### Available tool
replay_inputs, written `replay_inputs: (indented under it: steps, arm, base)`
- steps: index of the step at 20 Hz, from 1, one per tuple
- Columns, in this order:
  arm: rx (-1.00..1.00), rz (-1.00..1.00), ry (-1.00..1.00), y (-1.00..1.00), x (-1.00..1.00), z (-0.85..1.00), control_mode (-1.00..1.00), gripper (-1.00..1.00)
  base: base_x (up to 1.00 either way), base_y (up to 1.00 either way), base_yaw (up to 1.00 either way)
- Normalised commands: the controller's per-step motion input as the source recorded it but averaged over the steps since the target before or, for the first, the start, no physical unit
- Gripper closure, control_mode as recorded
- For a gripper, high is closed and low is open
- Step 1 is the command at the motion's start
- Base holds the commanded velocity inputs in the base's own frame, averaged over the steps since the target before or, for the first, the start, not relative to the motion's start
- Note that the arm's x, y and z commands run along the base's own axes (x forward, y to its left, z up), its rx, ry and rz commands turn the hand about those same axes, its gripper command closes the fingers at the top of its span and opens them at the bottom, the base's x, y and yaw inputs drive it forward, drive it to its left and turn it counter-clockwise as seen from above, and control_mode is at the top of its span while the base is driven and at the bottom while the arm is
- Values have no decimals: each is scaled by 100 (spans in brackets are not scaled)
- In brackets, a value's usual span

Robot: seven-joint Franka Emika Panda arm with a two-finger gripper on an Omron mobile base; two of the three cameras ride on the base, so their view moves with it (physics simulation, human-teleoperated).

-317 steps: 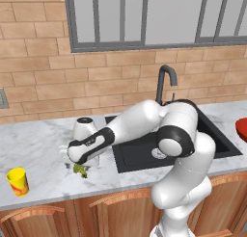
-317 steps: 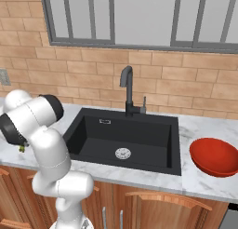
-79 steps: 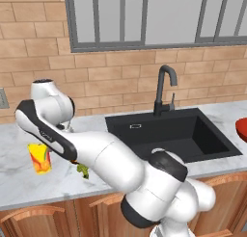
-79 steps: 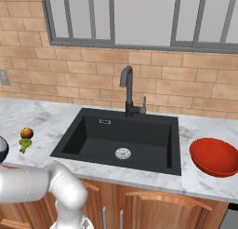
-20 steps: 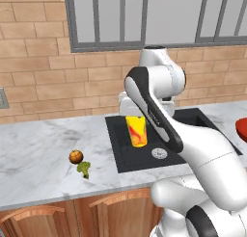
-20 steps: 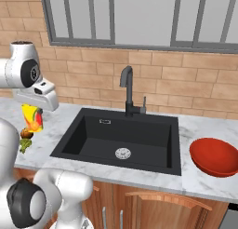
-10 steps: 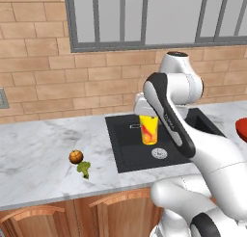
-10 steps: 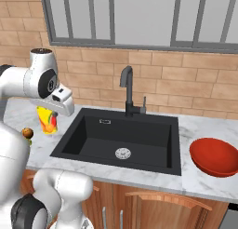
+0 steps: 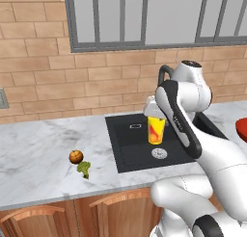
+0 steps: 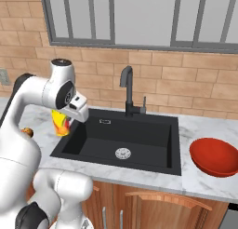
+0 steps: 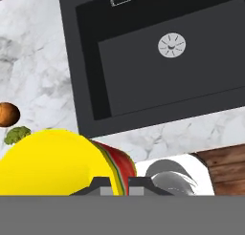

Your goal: Remove the orange and broccoli from the sink. Then move the bowl and cup from the counter to the sink for washing.

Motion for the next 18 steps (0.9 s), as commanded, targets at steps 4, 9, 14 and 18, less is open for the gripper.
replay_inputs:
  steps: [4,9,14,18]
  arm:
    - [0,0,0,-13,39,-27,-100,100]
    - [0,0,-3,-3,43,-29,-100,100]
    - [1,0,-2,0,44,-32,-100,100]
    - [1,0,0,0,40,-38,-100,100]
  base:
    - [0,0,0]
    - [0,0,0]
    - [0,0,0]
    - [0,0,0]
